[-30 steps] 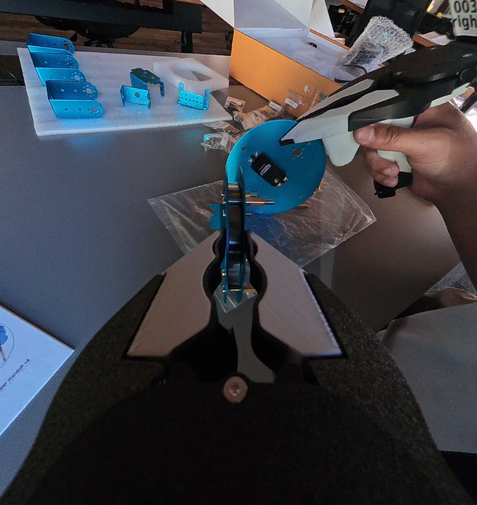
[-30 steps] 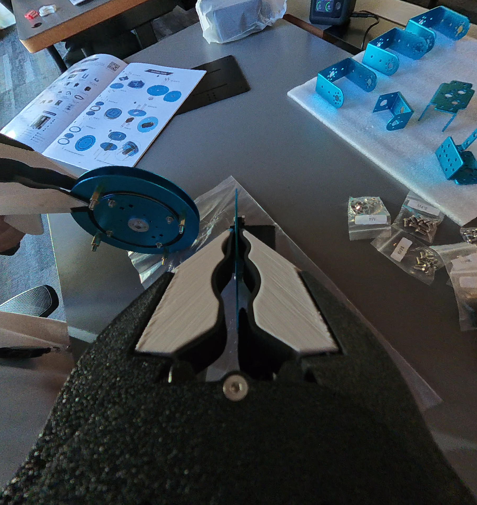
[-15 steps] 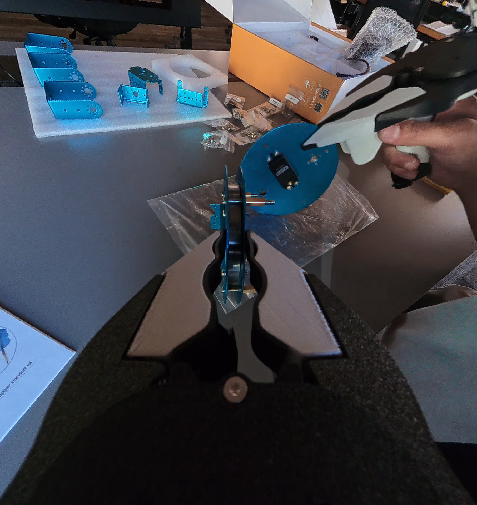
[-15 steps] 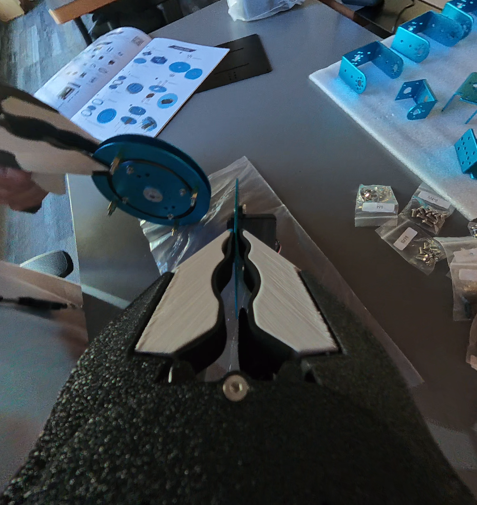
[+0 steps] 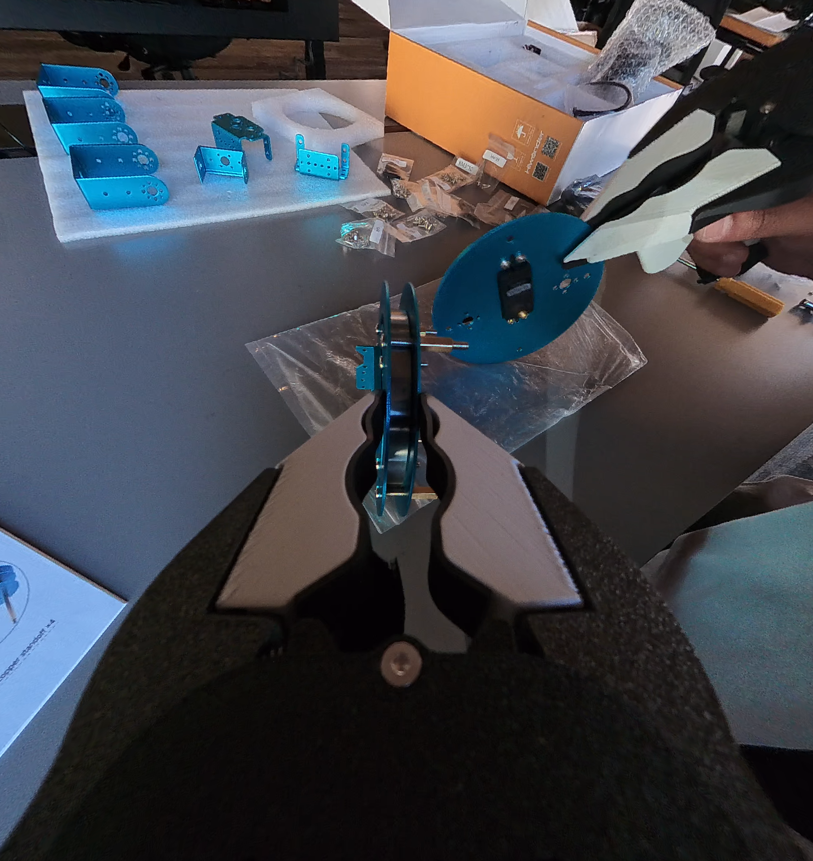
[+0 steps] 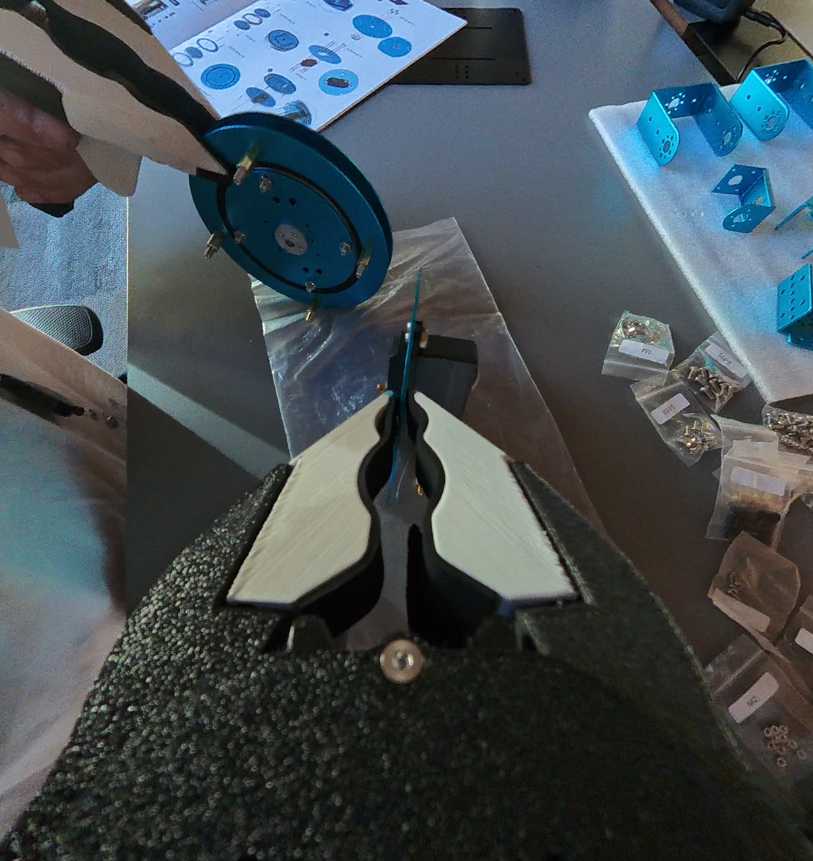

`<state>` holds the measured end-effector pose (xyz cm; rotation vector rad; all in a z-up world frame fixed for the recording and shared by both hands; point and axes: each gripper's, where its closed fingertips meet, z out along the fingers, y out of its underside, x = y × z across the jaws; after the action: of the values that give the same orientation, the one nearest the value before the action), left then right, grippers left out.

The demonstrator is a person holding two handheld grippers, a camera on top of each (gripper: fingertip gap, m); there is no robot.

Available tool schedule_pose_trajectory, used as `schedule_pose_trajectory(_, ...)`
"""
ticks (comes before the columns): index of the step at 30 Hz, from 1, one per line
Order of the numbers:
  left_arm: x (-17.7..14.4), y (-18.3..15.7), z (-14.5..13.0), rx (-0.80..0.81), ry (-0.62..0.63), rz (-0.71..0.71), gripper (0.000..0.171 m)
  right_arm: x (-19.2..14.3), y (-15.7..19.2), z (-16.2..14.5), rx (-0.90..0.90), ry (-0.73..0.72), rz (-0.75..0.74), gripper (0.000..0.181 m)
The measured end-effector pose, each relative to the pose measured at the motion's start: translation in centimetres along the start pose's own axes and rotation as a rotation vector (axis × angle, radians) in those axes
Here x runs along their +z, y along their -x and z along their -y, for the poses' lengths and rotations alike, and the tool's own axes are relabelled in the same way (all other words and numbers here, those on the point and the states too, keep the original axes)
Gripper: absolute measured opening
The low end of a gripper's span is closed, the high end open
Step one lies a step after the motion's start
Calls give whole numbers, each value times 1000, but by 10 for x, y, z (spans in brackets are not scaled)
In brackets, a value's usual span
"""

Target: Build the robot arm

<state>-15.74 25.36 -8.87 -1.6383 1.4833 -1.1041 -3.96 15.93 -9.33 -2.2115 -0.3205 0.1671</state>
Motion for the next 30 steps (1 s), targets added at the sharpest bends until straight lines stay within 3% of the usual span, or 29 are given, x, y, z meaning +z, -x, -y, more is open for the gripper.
schedule_pose_trajectory(5,1,-2,0,0,-7,1,13,3,-2,3,-14,45,-8,1)
schedule_pose_trajectory(9,2,-3,1,1,-9,-2,14,-4,13,-8,-97,84,70,1)
schedule_pose_trajectory(15,0,-3,0,8,-5,-2,14,-3,13,-11,-71,111,70,17)
schedule_pose_trajectory(19,0,-3,-1,7,-7,1,14,-2,14,-9,-123,130,47,0)
schedule_pose_trajectory(30,-1,-3,-2,3,-9,4,14,-12,2,-24,19,94,49,0)
